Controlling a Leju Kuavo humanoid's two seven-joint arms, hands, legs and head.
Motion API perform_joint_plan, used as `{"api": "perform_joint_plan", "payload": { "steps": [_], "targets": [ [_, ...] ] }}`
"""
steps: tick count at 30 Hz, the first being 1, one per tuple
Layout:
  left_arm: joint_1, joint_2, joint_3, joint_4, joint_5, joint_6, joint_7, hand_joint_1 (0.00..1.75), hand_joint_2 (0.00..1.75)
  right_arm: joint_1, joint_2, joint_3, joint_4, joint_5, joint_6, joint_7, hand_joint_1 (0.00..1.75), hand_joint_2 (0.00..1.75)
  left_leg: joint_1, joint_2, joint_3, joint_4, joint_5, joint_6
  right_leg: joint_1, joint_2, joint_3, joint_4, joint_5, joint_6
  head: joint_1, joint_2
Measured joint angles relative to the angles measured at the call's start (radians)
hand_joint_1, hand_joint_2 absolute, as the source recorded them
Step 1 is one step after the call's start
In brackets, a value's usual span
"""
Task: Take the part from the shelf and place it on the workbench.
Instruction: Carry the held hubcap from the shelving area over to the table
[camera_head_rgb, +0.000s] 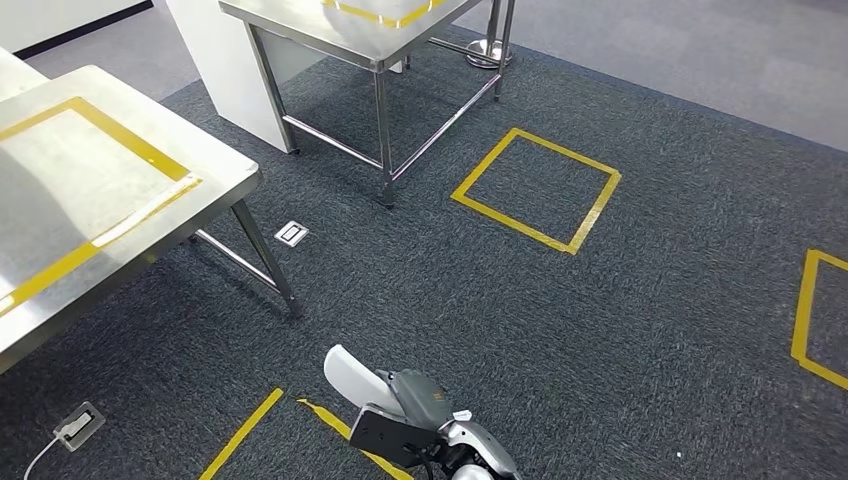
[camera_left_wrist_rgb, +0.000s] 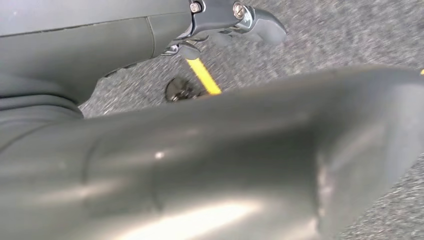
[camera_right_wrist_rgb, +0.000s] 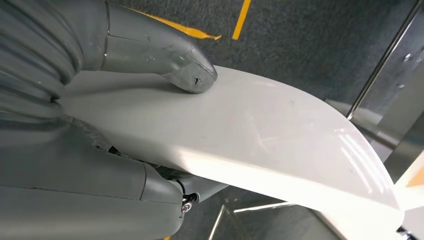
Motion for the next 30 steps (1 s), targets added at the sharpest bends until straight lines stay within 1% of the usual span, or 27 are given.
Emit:
{"api": "perform_joint_plan", "payload": {
  "steps": [1,2,4,5,6,7,8,9,10,11,12,13,14,15,16,17,18,20,21,22,23,24,25,27,28,29,30],
  "targets": [
    [0.002,0.0,0.0,0.001,0.004,0.004,0.005,0.0,0.0,-0.002,0.004,-0.001,0.002,-0.001,0.001,-0.003,1.75,1.75,0.0,0.011,-0.005,0.001,0.0,-0.004,-0.001,-0.012,0.001,-0.005,0.005,-0.008,0.0,0.0],
    [0.004,0.0,0.0,0.001,0.009,0.009,0.009,0.0,0.0,-0.006,0.009,-0.001,0.005,-0.001,0.001,-0.004,1.75,1.75,-0.002,0.037,-0.014,0.014,-0.011,-0.007,-0.002,-0.026,0.001,-0.012,0.01,-0.017,-0.004,0.0],
    [0.002,0.0,0.0,0.001,0.014,0.01,0.009,0.0,0.0,-0.011,0.015,-0.003,0.012,0.001,-0.001,-0.004,1.75,1.75,-0.008,0.107,-0.055,0.099,-0.066,-0.008,-0.001,-0.058,0.001,-0.02,0.016,-0.03,-0.013,0.0],
    [-0.001,0.0,-0.001,0.0,0.012,0.008,0.009,0.0,0.0,-0.012,0.016,-0.005,0.017,0.002,-0.003,-0.005,1.75,1.75,-0.009,0.127,-0.082,0.163,-0.101,-0.01,0.002,-0.075,-0.001,-0.02,0.016,-0.033,-0.018,0.0],
    [-0.002,0.001,-0.001,0.0,0.008,0.005,0.011,0.0,0.0,-0.011,0.017,-0.006,0.021,0.002,-0.003,-0.006,1.75,1.75,-0.009,0.134,-0.104,0.22,-0.127,-0.011,0.004,-0.093,-0.003,-0.019,0.016,-0.034,-0.019,0.0],
    [-0.002,0.002,-0.002,0.0,0.003,0.003,0.014,0.0,0.0,-0.01,0.017,-0.007,0.025,0.002,-0.004,-0.007,1.75,1.75,-0.009,0.137,-0.112,0.253,-0.136,-0.013,0.006,-0.11,-0.005,-0.018,0.016,-0.034,-0.019,0.0],
    [-0.001,0.004,-0.002,0.0,0.0,0.002,0.018,0.0,0.0,-0.009,0.018,-0.008,0.026,0.002,-0.004,-0.008,1.75,1.75,-0.009,0.14,-0.101,0.25,-0.128,-0.013,0.007,-0.126,-0.007,-0.016,0.016,-0.034,-0.019,0.0],
    [0.0,0.005,-0.003,0.0,-0.003,0.002,0.022,0.0,0.0,-0.009,0.019,-0.008,0.027,0.002,-0.004,-0.008,1.75,1.75,-0.009,0.147,-0.071,0.209,-0.105,-0.013,0.007,-0.141,-0.009,-0.013,0.015,-0.033,-0.019,0.0],
    [0.0,0.007,-0.004,0.0,-0.003,0.002,0.025,0.0,0.0,-0.009,0.021,-0.008,0.027,0.002,-0.005,-0.008,1.75,1.75,-0.011,0.167,-0.029,0.141,-0.079,-0.012,0.008,-0.155,-0.01,-0.009,0.013,-0.031,-0.02,0.0],
    [-0.001,0.008,-0.004,0.0,-0.003,0.003,0.026,0.0,0.0,-0.01,0.022,-0.009,0.027,0.005,-0.008,-0.005,1.75,1.75,-0.014,0.193,0.01,0.079,-0.061,-0.007,0.011,-0.168,-0.011,-0.004,0.009,-0.028,-0.02,0.0],
    [-0.002,0.008,-0.004,-0.001,-0.003,0.004,0.026,0.0,0.0,-0.01,0.023,-0.011,0.027,0.012,-0.015,0.001,1.75,1.75,-0.017,0.213,0.037,0.034,-0.05,0.002,0.013,-0.179,-0.011,0.0,0.006,-0.024,-0.02,0.0],
    [-0.004,0.008,-0.005,-0.001,-0.003,0.004,0.025,0.0,0.0,-0.012,0.023,-0.012,0.027,0.025,-0.028,0.01,1.75,1.75,-0.019,0.226,0.047,0.011,-0.047,0.01,0.016,-0.189,-0.012,0.003,0.004,-0.019,-0.018,0.0],
    [-0.004,0.008,-0.005,-0.001,-0.004,0.003,0.024,0.0,0.0,-0.016,0.023,-0.014,0.025,0.043,-0.047,0.022,1.75,1.75,-0.022,0.223,0.044,0.01,-0.046,0.019,0.018,-0.198,-0.012,0.004,0.004,-0.015,-0.017,0.0],
    [-0.003,0.008,-0.006,-0.001,-0.007,0.002,0.023,0.0,0.0,-0.024,0.022,-0.017,0.02,0.063,-0.067,0.033,1.75,1.75,-0.021,0.21,0.04,0.008,-0.042,0.026,0.018,-0.207,-0.012,0.005,0.005,-0.011,-0.015,0.0],
    [-0.002,0.008,-0.006,-0.001,-0.011,0.0,0.023,0.0,0.0,-0.035,0.022,-0.022,0.007,0.081,-0.084,0.044,1.75,1.75,-0.019,0.199,0.037,0.007,-0.039,0.032,0.016,-0.207,-0.012,0.008,0.002,-0.006,-0.014,0.0],
    [-0.001,0.007,-0.008,-0.001,-0.015,-0.001,0.026,0.0,0.0,-0.051,0.021,-0.029,-0.014,0.1,-0.091,0.051,1.75,1.75,-0.016,0.189,0.034,0.005,-0.035,0.037,0.014,-0.189,-0.016,0.019,-0.007,0.002,-0.014,0.0],
    [-0.003,0.007,-0.009,-0.001,-0.019,-0.001,0.028,0.0,0.0,-0.07,0.018,-0.039,-0.044,0.119,-0.086,0.056,1.75,1.75,-0.013,0.178,0.033,0.004,-0.03,0.042,0.01,-0.159,-0.029,0.05,-0.029,0.01,-0.012,0.0],
    [-0.01,0.007,-0.012,-0.002,-0.02,-0.001,0.03,0.0,0.0,-0.118,0.006,-0.057,-0.112,0.152,-0.056,0.059,1.75,1.75,-0.009,0.155,0.023,0.003,-0.022,0.048,0.001,-0.094,-0.081,0.168,-0.095,0.023,-0.007,0.0],
    [-0.015,0.007,-0.013,-0.002,-0.018,-0.004,0.028,0.0,0.0,-0.144,-0.001,-0.064,-0.144,0.164,-0.039,0.06,1.75,1.75,-0.008,0.141,0.018,0.004,-0.018,0.049,-0.003,-0.08,-0.111,0.233,-0.122,0.027,-0.005,0.0],
    [-0.018,0.007,-0.014,-0.003,-0.016,-0.009,0.024,0.0,0.0,-0.168,-0.007,-0.069,-0.172,0.171,-0.026,0.06,1.75,1.75,-0.008,0.126,0.014,0.004,-0.015,0.048,-0.005,-0.075,-0.131,0.276,-0.132,0.028,-0.003,0.0],
    [-0.02,0.007,-0.014,-0.003,-0.013,-0.016,0.02,0.0,0.0,-0.19,-0.012,-0.072,-0.2,0.177,-0.016,0.06,1.75,1.75,-0.007,0.11,0.011,0.004,-0.011,0.046,-0.007,-0.073,-0.134,0.283,-0.122,0.029,-0.001,0.0],
    [-0.02,0.007,-0.014,-0.003,-0.01,-0.024,0.018,0.0,0.0,-0.211,-0.016,-0.074,-0.229,0.182,-0.009,0.061,1.75,1.75,-0.005,0.094,0.01,0.005,-0.009,0.043,-0.009,-0.07,-0.117,0.248,-0.093,0.028,0.001,0.0],
    [-0.021,0.007,-0.014,-0.003,-0.007,-0.03,0.019,0.0,0.0,-0.231,-0.019,-0.074,-0.26,0.186,-0.001,0.064,1.75,1.75,-0.004,0.079,0.009,0.005,-0.007,0.04,-0.011,-0.059,-0.086,0.183,-0.054,0.026,0.004,0.0],
    [-0.024,0.006,-0.014,-0.003,-0.002,-0.035,0.023,0.0,0.0,-0.26,-0.026,-0.072,-0.323,0.193,0.013,0.07,1.75,1.75,-0.001,0.05,0.005,0.006,-0.001,0.029,-0.016,-0.007,-0.024,0.053,-0.003,0.023,0.007,0.0],
    [-0.025,0.006,-0.014,-0.002,0.0,-0.035,0.026,0.0,0.0,-0.268,-0.03,-0.071,-0.349,0.196,0.018,0.073,1.75,1.75,0.001,0.037,0.001,0.005,0.004,0.022,-0.017,0.013,-0.009,0.018,0.005,0.022,0.007,0.0],
    [-0.026,0.006,-0.014,-0.002,0.001,-0.035,0.028,0.0,0.0,-0.272,-0.033,-0.069,-0.371,0.199,0.021,0.075,1.75,1.75,0.003,0.024,-0.004,0.002,0.009,0.013,-0.015,0.023,-0.005,0.006,0.002,0.02,0.007,0.0],
    [-0.024,0.006,-0.014,-0.002,0.001,-0.035,0.03,0.0,0.0,-0.274,-0.036,-0.068,-0.389,0.2,0.024,0.078,1.75,1.75,0.006,0.01,-0.008,-0.002,0.014,0.004,-0.012,0.014,-0.006,0.002,0.004,0.017,0.007,0.0]
  ]
}}
